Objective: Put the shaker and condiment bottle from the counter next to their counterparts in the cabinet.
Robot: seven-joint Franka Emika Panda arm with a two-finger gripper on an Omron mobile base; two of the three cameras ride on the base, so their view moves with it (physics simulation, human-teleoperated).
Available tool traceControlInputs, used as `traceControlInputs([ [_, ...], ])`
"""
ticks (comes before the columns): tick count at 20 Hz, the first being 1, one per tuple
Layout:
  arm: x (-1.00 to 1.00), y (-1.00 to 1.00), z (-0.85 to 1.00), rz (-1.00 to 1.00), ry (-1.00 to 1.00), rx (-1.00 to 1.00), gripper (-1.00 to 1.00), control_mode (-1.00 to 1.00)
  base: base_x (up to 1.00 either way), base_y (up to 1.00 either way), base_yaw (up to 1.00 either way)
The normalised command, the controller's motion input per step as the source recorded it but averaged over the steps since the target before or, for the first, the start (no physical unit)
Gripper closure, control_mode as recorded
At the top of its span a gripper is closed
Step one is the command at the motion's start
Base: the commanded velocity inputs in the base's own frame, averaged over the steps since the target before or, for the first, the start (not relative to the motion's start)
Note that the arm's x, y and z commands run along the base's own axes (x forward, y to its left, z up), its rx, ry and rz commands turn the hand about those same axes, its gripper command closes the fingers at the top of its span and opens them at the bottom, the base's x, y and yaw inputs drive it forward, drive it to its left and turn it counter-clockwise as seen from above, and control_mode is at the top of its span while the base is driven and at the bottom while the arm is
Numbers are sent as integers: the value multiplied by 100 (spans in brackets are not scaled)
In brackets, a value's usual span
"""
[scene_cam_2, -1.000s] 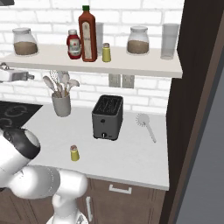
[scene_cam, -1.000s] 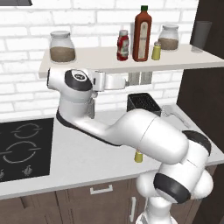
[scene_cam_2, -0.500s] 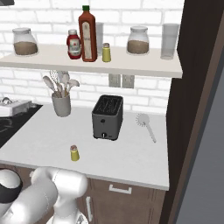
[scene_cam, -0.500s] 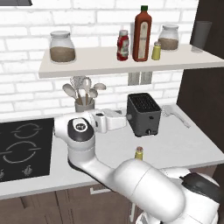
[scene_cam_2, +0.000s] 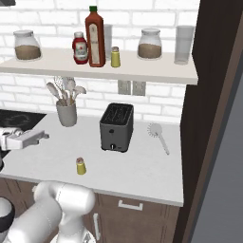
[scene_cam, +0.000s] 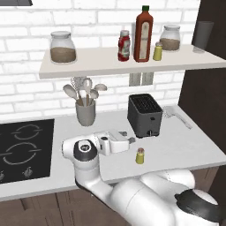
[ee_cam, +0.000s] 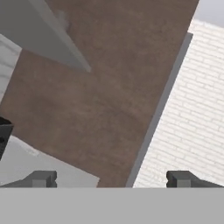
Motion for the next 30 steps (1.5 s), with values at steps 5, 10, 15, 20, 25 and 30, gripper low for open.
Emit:
traceControlInputs([
  [5, 16, -1, -7, -39, 3, 1, -100, -100, 0, 0, 0],
  [10, 23, 0, -30, 3, 2, 0, -100, -100, 0, 0, 0],
  [15, 5, -3, -71, 12, -13, 12, -100, -100, 0, 0, 0],
  [20, 3, -12, -64, 20, -20, 16, -100, -100, 0, 0, 0],
  [25, 0, -3, -4, 3, -1, 1, -100, -100, 0, 0, 0],
  [30, 0, -20, -6, 0, 0, 0, -100, -100, 0, 0, 0],
])
